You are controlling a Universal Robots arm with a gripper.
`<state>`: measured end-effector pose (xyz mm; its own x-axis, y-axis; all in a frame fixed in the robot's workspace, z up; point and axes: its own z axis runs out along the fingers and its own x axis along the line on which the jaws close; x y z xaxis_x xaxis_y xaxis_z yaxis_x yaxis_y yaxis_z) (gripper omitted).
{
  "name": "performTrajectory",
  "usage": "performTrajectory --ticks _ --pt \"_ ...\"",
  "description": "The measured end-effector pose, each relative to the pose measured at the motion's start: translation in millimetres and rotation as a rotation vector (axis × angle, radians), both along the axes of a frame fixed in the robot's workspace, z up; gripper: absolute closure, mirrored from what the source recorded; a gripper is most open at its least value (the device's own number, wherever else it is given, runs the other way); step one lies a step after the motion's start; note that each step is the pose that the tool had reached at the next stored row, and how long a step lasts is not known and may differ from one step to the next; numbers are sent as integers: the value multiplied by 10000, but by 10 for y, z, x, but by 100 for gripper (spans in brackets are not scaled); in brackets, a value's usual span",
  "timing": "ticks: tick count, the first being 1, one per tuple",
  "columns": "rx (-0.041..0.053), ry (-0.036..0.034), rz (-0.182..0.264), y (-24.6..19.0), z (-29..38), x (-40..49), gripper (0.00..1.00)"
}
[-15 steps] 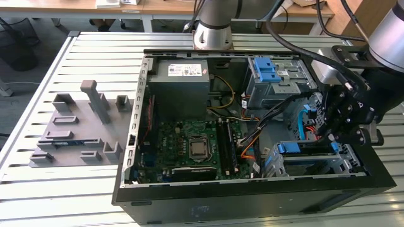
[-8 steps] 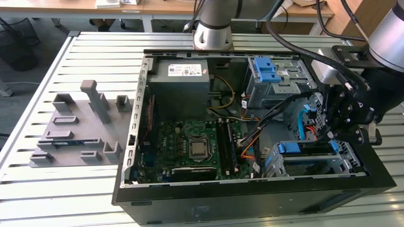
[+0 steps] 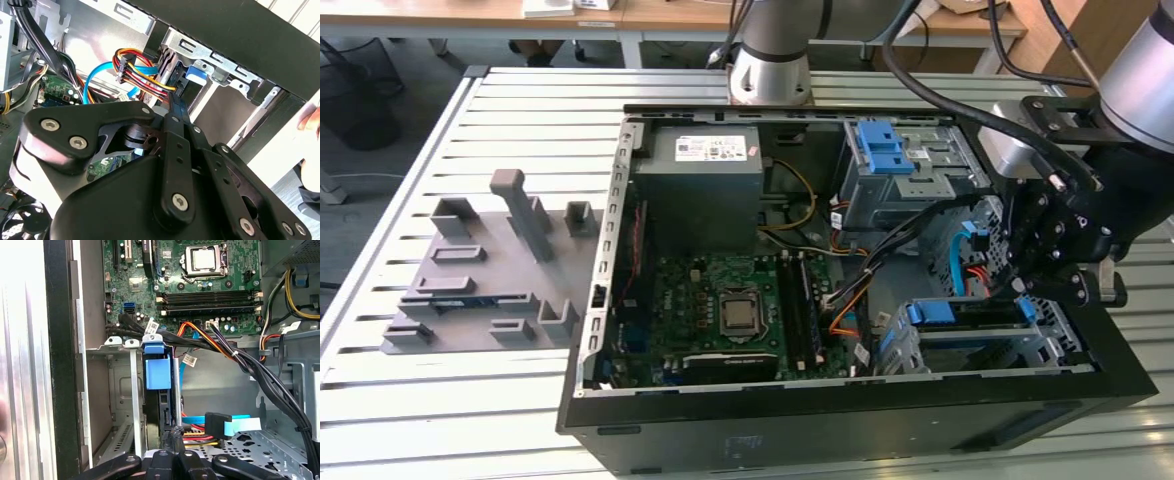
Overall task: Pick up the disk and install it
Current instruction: 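Insert the second disk wire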
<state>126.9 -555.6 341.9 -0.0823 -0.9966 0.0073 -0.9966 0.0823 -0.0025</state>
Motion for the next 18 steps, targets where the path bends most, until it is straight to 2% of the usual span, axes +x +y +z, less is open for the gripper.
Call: performTrajectory --ticks 7,14,18 --pt "4 0 0 0 -1 -15 89" --pt "2 0 0 0 -1 -119 89" --pt "1 0 0 0 0 -135 89"
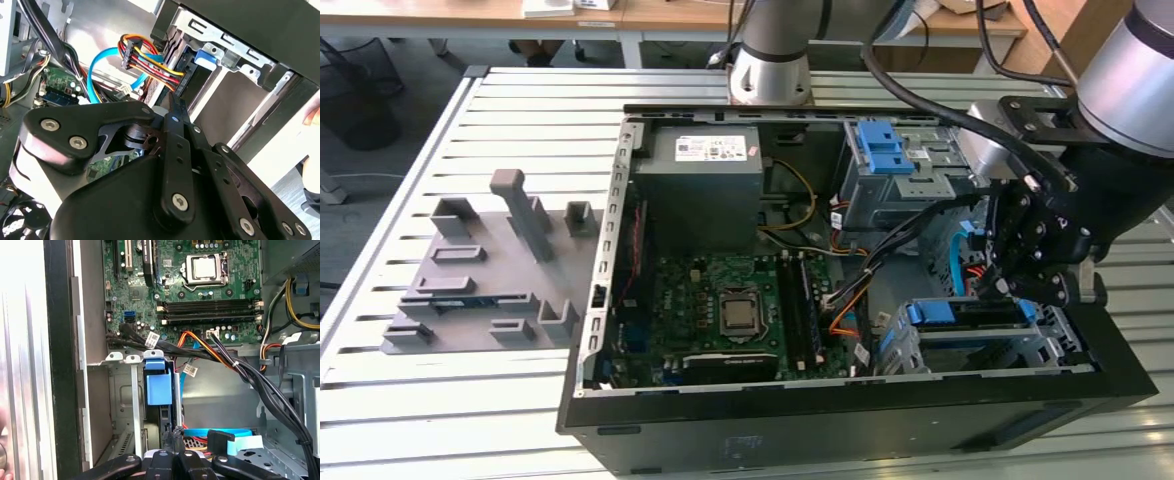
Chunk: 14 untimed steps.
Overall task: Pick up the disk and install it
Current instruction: 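Insert the second disk wire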
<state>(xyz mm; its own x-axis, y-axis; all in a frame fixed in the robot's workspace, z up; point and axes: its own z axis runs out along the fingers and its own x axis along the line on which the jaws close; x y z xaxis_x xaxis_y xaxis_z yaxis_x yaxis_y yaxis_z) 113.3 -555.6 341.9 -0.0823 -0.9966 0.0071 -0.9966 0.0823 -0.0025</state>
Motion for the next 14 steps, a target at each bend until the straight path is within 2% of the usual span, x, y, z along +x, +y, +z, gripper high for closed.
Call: performTrajectory --ticks 2,7,14 --pt "-1 0 0 1 28 0 89" --pt "1 0 0 0 167 -1 89" --pt "7 0 0 0 178 -61 89"
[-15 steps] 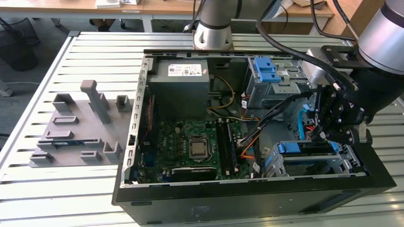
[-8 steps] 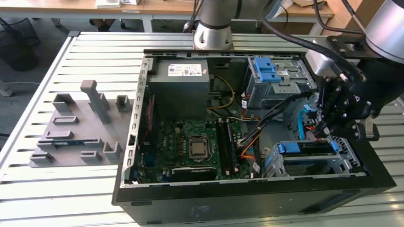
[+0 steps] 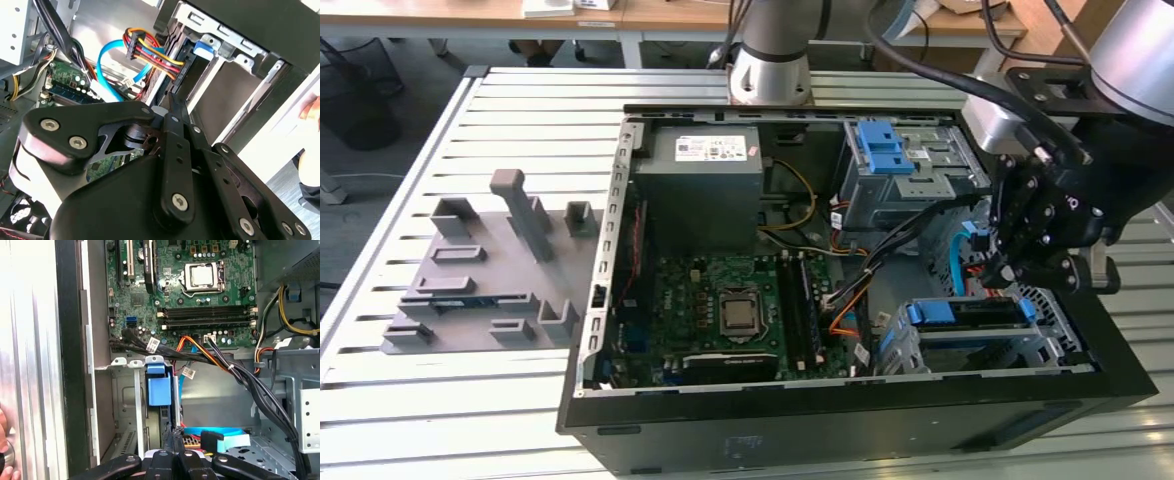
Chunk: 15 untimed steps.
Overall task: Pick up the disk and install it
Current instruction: 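Insert the second disk wire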
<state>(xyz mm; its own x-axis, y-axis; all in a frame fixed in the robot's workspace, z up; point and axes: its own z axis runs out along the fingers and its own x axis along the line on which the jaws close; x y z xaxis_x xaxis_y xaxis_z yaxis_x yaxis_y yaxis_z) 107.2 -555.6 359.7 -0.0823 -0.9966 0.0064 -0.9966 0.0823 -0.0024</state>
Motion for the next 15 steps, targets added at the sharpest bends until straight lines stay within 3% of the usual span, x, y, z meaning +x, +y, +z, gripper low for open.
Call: performTrajectory --ticks 6,15 --pt "-1 -12 0 -1 12 -91 89" --pt "1 -14 0 11 148 -115 89"
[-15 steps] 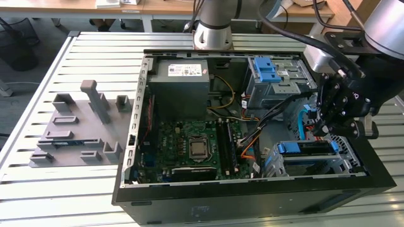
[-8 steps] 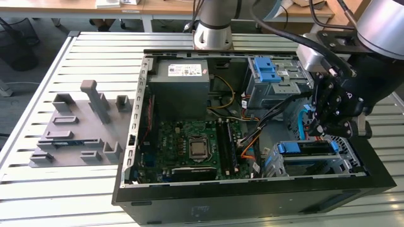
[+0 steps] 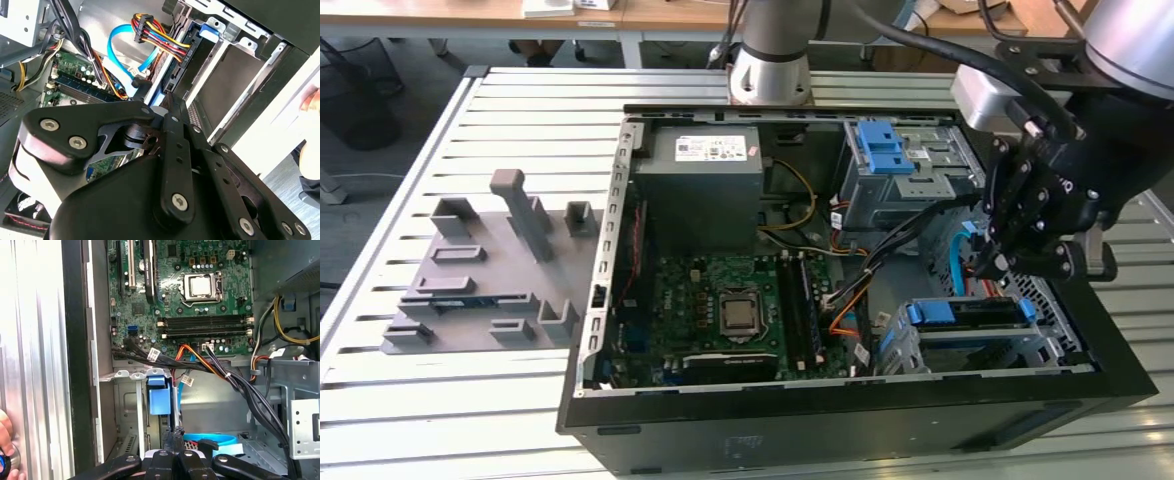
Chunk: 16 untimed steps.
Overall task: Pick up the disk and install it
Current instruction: 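Insert the second disk wire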
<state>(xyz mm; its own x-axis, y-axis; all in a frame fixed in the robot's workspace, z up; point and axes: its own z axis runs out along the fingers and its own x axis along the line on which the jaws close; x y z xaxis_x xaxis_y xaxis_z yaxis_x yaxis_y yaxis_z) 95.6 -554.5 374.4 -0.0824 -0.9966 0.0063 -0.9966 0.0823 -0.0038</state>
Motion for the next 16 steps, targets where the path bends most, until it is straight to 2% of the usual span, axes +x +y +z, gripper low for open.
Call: performTrajectory --ticks 5,13,16 --pt "3 -1 0 34 62 -4 89" --pt "0 0 1 126 106 -6 89" --pt "-1 0 0 142 137 -8 89"
